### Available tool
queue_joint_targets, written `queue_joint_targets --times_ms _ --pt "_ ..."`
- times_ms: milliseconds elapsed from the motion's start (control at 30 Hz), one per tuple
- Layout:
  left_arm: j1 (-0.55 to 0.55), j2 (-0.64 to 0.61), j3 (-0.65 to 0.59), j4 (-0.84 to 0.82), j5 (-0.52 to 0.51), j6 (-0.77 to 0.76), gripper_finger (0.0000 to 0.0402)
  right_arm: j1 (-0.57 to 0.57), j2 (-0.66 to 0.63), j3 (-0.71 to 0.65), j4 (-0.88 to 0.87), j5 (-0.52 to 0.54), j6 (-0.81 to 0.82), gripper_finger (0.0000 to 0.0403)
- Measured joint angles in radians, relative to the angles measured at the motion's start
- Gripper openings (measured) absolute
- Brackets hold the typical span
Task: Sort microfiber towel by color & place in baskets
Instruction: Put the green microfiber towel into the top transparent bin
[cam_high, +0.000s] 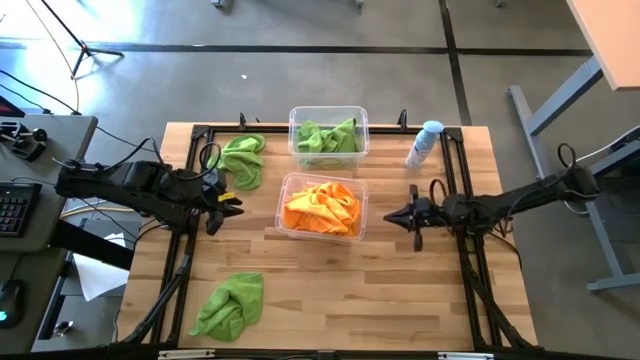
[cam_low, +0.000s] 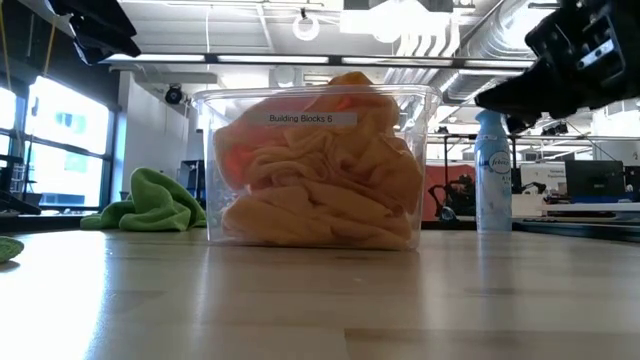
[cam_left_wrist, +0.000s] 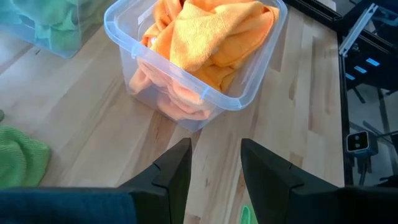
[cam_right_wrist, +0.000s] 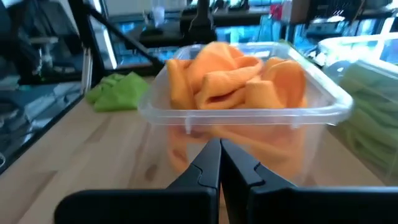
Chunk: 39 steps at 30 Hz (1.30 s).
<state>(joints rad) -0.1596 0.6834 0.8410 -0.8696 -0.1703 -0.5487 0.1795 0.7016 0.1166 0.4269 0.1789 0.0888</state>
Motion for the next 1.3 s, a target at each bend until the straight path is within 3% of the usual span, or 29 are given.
queue_joint_targets --times_ms 167,333,533,733,1067,1300 --pt "0.0 0.005 0.0 -0.001 0.009 -0.044 0.0129 -0.026 -0.114 -0.108 0.119 -0.049 0.004 0.0" --pt "0.0 0.029 0.0 -0.001 -0.003 -0.132 0.0129 -0.036 -0.22 -0.106 0.022 -0.068 -0.019 0.0" --pt "-0.054 0.19 0.0 -0.001 0.014 -0.239 0.0117 -0.057 -0.309 -0.106 -0.097 -0.067 -0.019 0.0" --pt "-0.177 0.375 0.021 -0.002 0.1 -0.382 0.009 -0.058 -0.349 -0.106 -0.166 -0.067 -0.01 0.0" --pt "-0.45 0.587 0.148 0.0 0.083 -0.607 0.0053 -0.058 -0.35 -0.106 -0.219 -0.067 0.054 0.0" --pt "-0.562 0.711 0.151 0.027 0.088 -0.799 0.0042 -0.058 -0.35 -0.107 -0.236 -0.068 0.087 0.0"
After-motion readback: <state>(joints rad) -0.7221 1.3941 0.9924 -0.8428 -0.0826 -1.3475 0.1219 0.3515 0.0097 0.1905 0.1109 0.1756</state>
